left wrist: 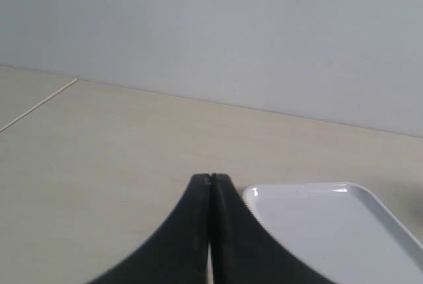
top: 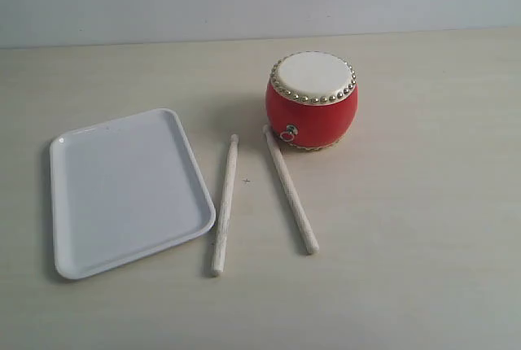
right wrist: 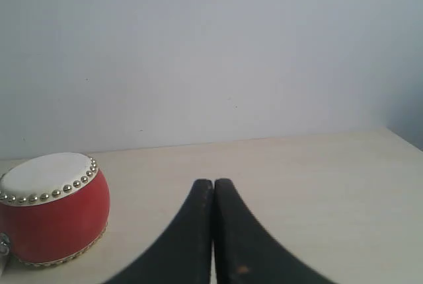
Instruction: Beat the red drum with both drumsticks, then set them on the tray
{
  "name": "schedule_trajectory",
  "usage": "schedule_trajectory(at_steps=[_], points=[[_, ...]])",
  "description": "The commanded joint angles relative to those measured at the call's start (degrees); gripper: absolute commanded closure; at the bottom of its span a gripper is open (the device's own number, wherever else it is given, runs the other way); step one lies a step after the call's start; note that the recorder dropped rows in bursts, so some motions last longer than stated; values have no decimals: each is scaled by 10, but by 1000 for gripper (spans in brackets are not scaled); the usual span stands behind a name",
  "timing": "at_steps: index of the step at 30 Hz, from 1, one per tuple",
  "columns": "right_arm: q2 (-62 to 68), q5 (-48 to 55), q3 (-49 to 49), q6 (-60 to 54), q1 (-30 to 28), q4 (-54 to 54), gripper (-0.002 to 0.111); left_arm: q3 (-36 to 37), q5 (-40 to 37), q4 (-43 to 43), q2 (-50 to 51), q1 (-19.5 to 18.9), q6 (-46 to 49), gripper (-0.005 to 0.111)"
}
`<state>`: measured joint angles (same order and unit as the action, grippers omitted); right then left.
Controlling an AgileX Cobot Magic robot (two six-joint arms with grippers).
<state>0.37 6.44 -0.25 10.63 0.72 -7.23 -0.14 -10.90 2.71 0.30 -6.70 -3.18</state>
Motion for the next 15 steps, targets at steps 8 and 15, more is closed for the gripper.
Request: schedule_trajectory(at_steps=[8,15], points=[[-4,-3,2,0,-4,0,108,1,0,0,-3,-1,-3,107],[-4,-40,2,11,-4,18,108,1,0,0,-3,-1,-3,107]])
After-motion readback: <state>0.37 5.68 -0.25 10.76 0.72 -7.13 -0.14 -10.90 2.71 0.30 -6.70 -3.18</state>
